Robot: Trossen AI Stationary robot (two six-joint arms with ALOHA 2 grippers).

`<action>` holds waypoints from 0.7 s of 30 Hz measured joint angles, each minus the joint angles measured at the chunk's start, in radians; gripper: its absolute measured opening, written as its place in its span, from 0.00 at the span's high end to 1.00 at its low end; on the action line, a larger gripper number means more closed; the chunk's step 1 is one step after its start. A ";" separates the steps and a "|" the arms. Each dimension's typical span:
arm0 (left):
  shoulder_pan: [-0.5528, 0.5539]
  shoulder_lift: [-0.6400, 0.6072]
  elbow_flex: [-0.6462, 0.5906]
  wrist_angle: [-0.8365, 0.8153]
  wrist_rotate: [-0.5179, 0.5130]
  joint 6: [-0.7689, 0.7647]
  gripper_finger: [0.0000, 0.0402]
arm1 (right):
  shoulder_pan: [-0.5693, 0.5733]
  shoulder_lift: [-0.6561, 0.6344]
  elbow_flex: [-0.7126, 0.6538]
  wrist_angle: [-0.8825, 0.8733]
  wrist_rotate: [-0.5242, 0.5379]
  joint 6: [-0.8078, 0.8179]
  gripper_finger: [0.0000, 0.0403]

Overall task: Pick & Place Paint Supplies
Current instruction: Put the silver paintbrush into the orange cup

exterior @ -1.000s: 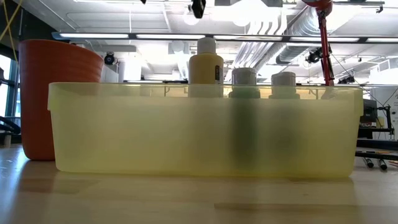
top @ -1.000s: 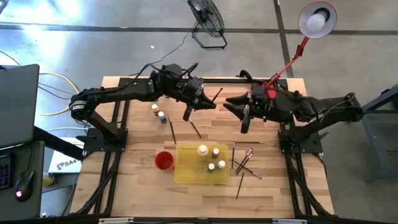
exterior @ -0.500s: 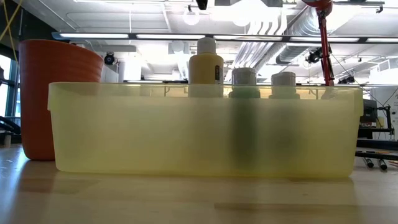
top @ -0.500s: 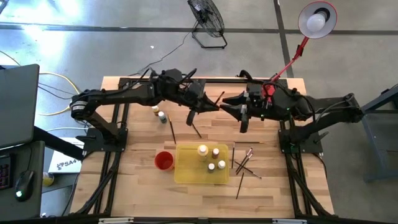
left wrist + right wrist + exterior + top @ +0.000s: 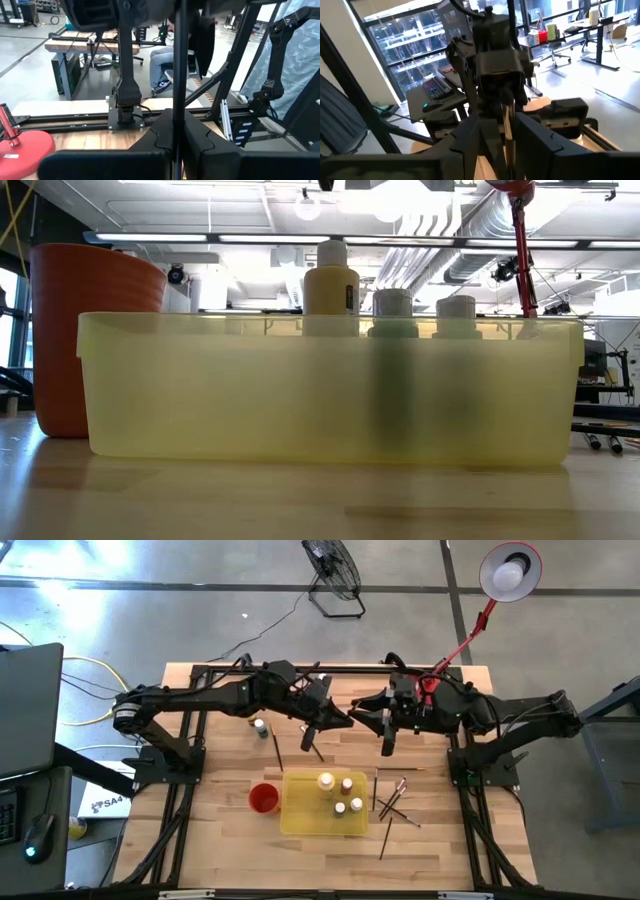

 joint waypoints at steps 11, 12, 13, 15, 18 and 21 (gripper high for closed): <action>-0.007 0.000 0.000 -0.001 -0.018 0.000 0.98 | 0.000 0.000 0.000 0.004 0.003 -0.038 0.89; -0.007 0.000 0.000 -0.001 -0.018 0.000 0.98 | 0.000 0.000 0.000 0.003 0.004 -0.041 0.92; -0.007 0.000 0.000 -0.001 -0.017 -0.001 0.98 | 0.000 0.000 0.000 0.003 0.006 -0.054 0.94; -0.007 0.000 0.000 -0.001 -0.017 -0.004 0.98 | 0.000 0.000 0.000 0.003 0.009 -0.076 0.97; -0.007 0.000 0.000 -0.001 -0.017 -0.003 0.98 | 0.001 0.000 0.000 0.003 0.011 -0.085 0.97; -0.007 0.000 0.000 -0.006 -0.017 -0.003 0.98 | 0.002 0.000 0.000 -0.002 0.009 -0.093 0.98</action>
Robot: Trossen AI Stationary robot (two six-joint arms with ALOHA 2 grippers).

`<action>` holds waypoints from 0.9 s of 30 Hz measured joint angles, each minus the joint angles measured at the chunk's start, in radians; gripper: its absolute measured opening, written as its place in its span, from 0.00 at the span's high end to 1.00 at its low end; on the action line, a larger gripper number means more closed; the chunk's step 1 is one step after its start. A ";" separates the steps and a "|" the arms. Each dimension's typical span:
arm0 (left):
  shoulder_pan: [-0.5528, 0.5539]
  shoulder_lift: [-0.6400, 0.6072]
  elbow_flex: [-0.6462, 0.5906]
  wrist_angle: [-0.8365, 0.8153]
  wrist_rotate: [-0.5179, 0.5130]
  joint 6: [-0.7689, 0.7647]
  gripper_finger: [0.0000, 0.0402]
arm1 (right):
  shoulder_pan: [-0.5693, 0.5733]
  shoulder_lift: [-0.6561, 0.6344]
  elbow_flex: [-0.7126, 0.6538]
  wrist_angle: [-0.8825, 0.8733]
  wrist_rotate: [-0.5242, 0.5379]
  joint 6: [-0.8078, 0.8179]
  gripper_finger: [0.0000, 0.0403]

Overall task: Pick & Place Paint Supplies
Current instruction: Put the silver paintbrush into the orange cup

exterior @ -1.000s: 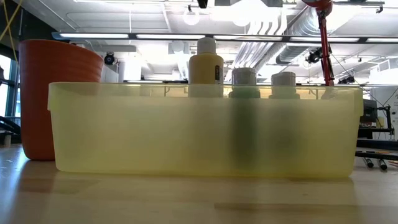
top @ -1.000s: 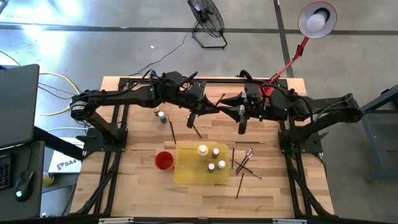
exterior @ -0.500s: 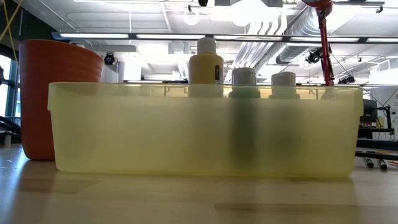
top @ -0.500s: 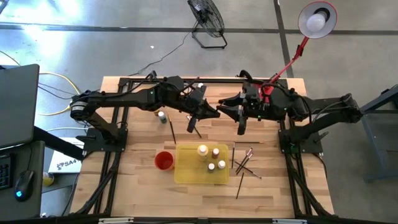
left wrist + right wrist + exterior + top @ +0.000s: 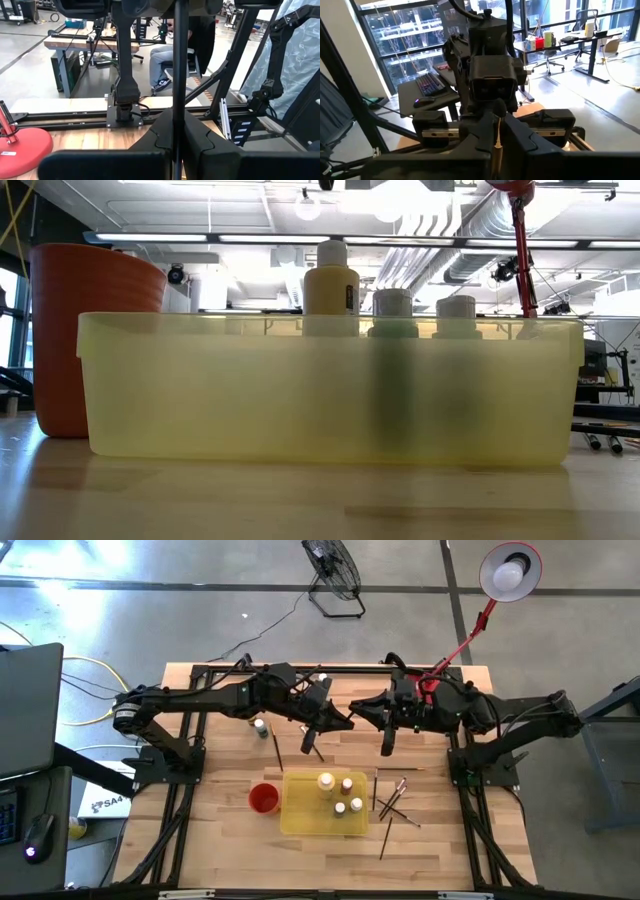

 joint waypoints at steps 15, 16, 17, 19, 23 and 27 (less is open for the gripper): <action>0.000 0.000 0.000 -0.002 0.001 0.003 0.87 | 0.000 -0.001 0.000 -0.076 -0.036 0.020 0.98; 0.000 0.000 0.000 -0.002 0.002 0.003 0.87 | 0.000 -0.001 0.000 -0.083 -0.043 0.026 0.98; 0.000 0.000 0.000 -0.002 0.003 0.003 0.87 | 0.000 -0.001 0.000 -0.090 -0.050 0.032 0.98; 0.000 0.000 0.000 -0.002 0.005 0.003 0.87 | 0.000 -0.001 0.000 -0.101 -0.062 0.039 0.98; 0.000 0.000 0.000 0.001 0.006 -0.013 0.87 | -0.005 0.006 0.000 -0.144 -0.091 0.066 0.98; 0.000 0.000 0.000 0.004 0.011 -0.027 0.87 | -0.019 0.031 0.001 -0.152 -0.145 0.089 0.98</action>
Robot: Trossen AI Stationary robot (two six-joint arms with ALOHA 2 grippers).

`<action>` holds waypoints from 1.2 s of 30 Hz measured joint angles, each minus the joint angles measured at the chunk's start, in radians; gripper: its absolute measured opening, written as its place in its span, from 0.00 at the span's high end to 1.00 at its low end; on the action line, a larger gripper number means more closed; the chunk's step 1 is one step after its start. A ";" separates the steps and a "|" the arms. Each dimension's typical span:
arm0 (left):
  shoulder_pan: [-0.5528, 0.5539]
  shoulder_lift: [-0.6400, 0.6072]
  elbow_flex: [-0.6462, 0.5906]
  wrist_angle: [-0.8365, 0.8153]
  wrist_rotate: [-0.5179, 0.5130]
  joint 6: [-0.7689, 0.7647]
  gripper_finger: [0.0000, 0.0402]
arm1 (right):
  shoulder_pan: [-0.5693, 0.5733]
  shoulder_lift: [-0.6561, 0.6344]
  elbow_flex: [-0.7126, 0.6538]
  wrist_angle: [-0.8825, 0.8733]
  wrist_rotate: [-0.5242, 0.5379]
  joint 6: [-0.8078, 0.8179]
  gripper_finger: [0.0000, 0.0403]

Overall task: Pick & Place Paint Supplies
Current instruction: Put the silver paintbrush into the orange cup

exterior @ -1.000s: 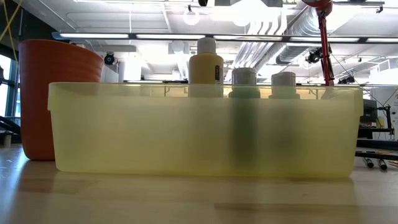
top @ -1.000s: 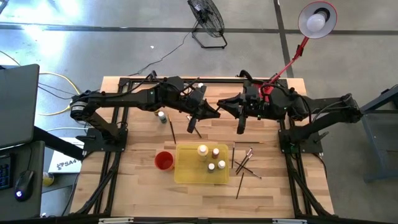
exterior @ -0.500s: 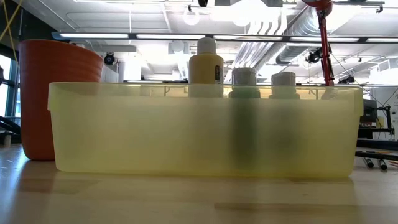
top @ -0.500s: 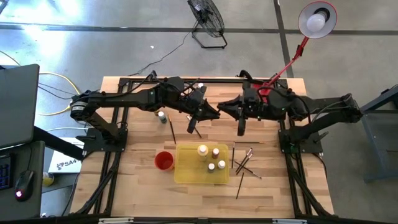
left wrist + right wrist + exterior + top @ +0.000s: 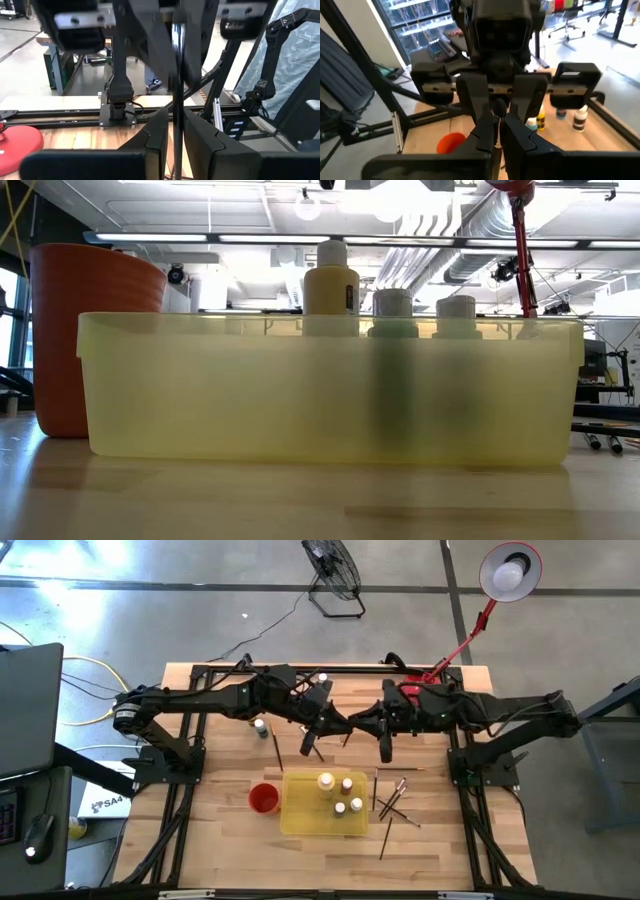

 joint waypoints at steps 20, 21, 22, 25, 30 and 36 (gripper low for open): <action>0.000 -0.002 0.000 -0.045 0.014 -0.001 0.94 | -0.030 0.044 0.000 0.018 -0.079 -0.004 0.98; 0.000 -0.002 0.000 -0.045 0.014 -0.002 0.96 | -0.030 0.044 -0.001 0.020 -0.079 -0.007 0.98; 0.000 -0.002 0.000 -0.045 0.014 -0.002 0.97 | -0.030 0.044 -0.001 0.022 -0.079 -0.009 0.98; 0.000 -0.002 0.000 -0.044 0.014 -0.001 0.95 | -0.030 0.044 -0.001 0.027 -0.080 -0.010 0.98; 0.000 -0.002 0.001 -0.044 0.014 0.000 0.97 | -0.030 0.044 -0.001 0.030 -0.078 -0.007 0.95; 0.001 0.001 0.002 -0.041 -0.002 0.003 0.97 | -0.030 0.028 -0.002 0.046 -0.079 0.023 0.76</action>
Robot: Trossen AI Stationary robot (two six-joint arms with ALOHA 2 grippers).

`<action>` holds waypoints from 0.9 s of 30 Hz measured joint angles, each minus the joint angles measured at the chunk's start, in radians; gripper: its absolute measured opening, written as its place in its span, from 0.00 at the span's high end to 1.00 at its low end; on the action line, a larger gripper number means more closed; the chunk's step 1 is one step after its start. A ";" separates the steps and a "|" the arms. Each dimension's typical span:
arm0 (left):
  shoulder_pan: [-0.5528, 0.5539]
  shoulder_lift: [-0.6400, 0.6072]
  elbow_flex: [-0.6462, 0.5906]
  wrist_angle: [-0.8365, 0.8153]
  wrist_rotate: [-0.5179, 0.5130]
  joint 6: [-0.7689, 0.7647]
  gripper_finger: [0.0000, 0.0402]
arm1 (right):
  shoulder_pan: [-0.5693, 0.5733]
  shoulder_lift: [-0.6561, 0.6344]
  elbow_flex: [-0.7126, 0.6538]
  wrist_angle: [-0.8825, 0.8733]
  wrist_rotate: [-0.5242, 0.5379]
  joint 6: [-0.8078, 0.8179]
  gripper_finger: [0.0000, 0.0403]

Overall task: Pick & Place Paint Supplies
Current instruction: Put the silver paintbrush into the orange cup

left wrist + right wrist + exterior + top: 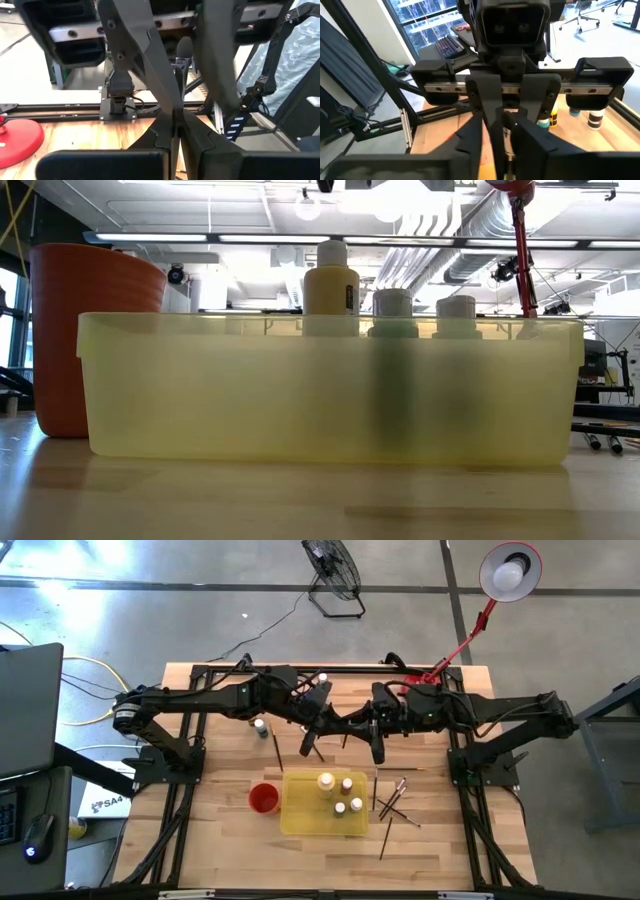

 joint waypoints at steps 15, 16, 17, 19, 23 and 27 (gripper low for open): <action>0.001 -0.176 -0.001 -0.202 -0.111 0.055 0.97 | 0.040 -0.211 0.001 -0.085 -0.001 0.007 0.56; 0.001 -0.202 -0.001 -0.240 -0.133 0.069 0.97 | 0.047 -0.219 0.001 -0.097 0.001 0.007 0.56; 0.001 -0.232 -0.001 -0.303 -0.154 0.078 0.97 | 0.053 -0.224 0.001 -0.103 0.000 0.007 0.57; 0.002 -0.285 -0.001 -0.410 -0.184 0.079 0.97 | 0.064 -0.228 0.001 -0.115 0.003 0.004 0.58; -0.036 -0.375 -0.044 -0.528 -0.232 0.051 0.97 | 0.063 -0.230 0.001 -0.143 0.014 -0.004 0.59; -0.095 -0.468 -0.149 -0.529 -0.316 -0.019 0.97 | 0.062 -0.224 0.001 -0.190 0.101 -0.004 0.60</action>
